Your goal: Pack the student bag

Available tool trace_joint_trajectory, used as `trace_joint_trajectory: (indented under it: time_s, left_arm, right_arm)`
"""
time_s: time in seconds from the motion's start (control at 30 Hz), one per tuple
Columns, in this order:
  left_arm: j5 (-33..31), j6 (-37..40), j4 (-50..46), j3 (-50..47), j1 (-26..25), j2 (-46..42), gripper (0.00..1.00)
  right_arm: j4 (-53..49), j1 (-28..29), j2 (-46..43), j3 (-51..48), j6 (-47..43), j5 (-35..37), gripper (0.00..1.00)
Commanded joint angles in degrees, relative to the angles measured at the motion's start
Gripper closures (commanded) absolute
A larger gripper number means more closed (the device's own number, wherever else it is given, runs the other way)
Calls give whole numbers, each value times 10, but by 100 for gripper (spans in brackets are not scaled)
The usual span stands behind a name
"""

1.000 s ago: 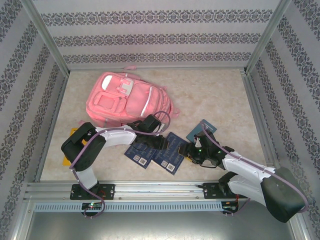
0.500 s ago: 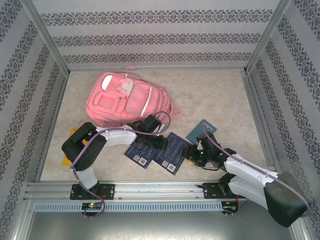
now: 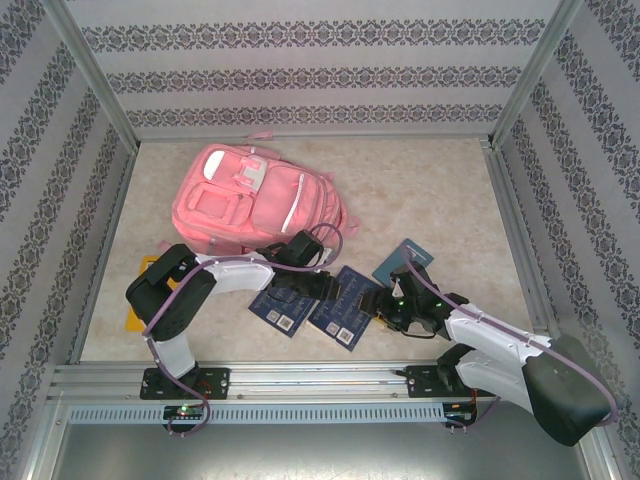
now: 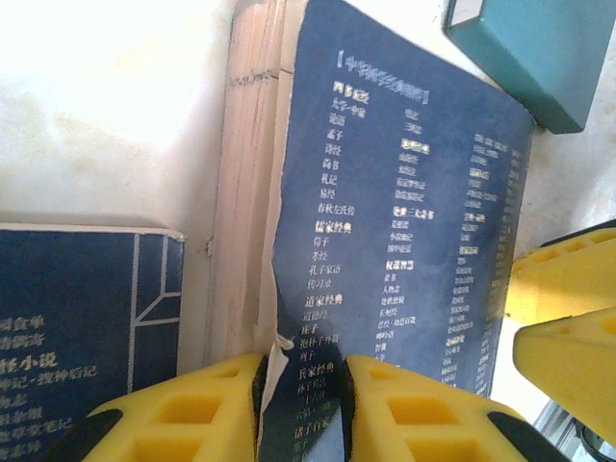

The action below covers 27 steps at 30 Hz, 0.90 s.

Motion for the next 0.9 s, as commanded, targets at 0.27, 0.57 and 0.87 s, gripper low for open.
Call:
trace_joint_trajectory:
  time_s: [0.27, 0.57, 0.87]
  left_arm:
    - [40, -41, 52, -20, -29, 48, 74]
    - [37, -37, 42, -21, -30, 44, 74]
    - [63, -52, 72, -34, -28, 51, 74]
  right_arm:
    - [83, -9, -74, -32, 72, -10, 47]
    - [95, -13, -177, -64, 123, -12, 45]
    - [147, -11, -157, -50, 121, -3, 45]
